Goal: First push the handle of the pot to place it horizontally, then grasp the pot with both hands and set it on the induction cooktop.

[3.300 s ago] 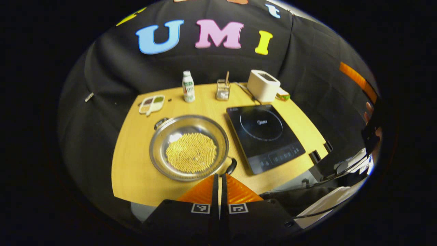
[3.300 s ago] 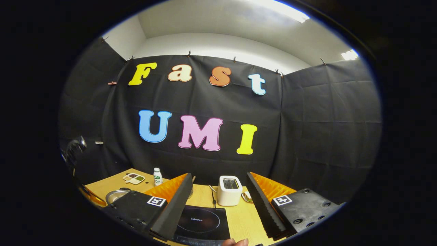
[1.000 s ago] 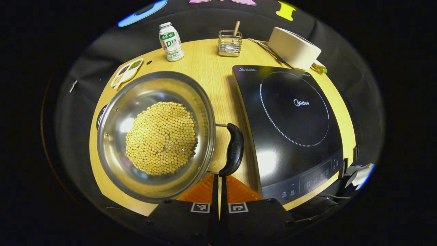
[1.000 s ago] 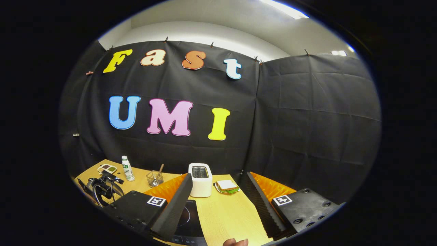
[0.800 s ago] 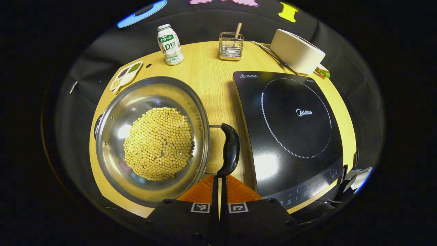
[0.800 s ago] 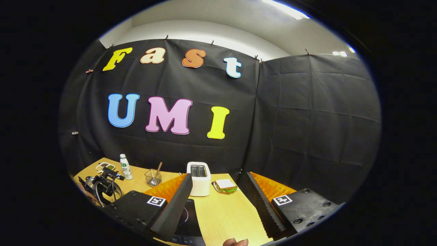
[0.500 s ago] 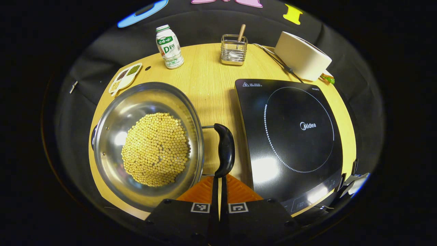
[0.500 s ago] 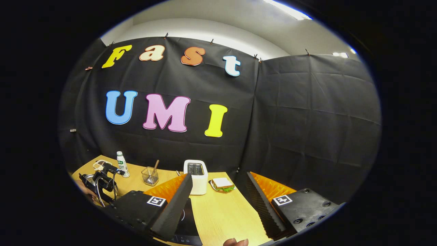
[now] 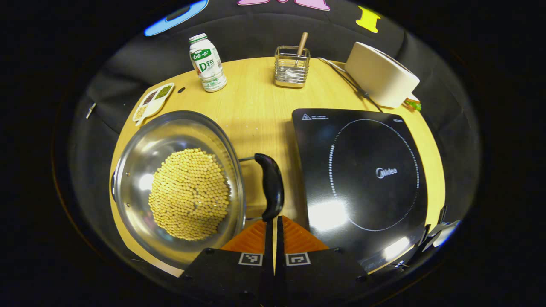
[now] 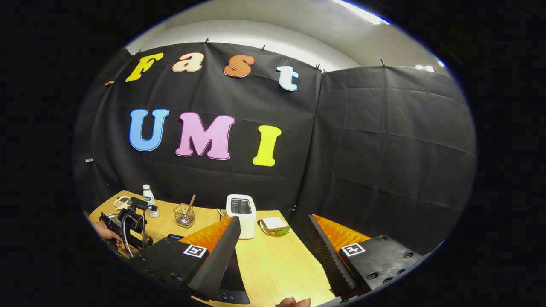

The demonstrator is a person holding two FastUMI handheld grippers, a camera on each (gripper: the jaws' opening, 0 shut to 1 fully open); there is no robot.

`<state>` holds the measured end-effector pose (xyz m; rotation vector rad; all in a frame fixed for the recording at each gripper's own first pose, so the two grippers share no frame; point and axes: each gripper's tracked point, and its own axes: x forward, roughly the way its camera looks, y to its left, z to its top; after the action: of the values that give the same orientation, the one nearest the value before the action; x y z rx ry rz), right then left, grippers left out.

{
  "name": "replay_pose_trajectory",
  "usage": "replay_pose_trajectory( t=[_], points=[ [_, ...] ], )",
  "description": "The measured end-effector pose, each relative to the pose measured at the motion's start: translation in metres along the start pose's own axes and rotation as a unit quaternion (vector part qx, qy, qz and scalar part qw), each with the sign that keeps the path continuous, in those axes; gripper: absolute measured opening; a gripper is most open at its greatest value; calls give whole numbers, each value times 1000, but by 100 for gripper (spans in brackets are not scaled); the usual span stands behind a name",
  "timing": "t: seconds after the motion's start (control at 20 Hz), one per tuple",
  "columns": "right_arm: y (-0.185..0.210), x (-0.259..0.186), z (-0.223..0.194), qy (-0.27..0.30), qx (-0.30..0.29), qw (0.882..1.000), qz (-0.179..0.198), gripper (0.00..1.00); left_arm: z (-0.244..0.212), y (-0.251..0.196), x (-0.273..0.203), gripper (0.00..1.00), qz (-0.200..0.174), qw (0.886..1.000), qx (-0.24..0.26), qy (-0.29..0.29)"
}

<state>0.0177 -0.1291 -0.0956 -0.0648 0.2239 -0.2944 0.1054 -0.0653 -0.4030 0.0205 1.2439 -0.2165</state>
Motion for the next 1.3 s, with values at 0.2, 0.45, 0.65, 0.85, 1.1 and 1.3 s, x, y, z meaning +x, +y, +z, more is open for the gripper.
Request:
replay_pose_trajectory(
  t=[0.2,0.45,0.65,0.85,1.1,1.3],
  points=[
    [22,-1,-1,2,-2,1000,25,98,-7,-18,-28,5,-42,998,4,-38],
    [64,-8,2,-1,-4,997,75,98,12,-24,-85,46,-86,986,29,-138],
    [103,-9,6,-5,1,993,118,98,30,12,-127,96,-68,976,14,-208],
    [159,-5,4,-2,4,985,174,98,30,68,-152,95,-59,968,-9,-243],
    [234,2,-8,17,8,971,240,98,18,161,-161,96,-6,965,-24,-262],
    [287,10,-31,48,11,959,280,98,11,221,-154,95,18,965,-45,-259]
  ],
)
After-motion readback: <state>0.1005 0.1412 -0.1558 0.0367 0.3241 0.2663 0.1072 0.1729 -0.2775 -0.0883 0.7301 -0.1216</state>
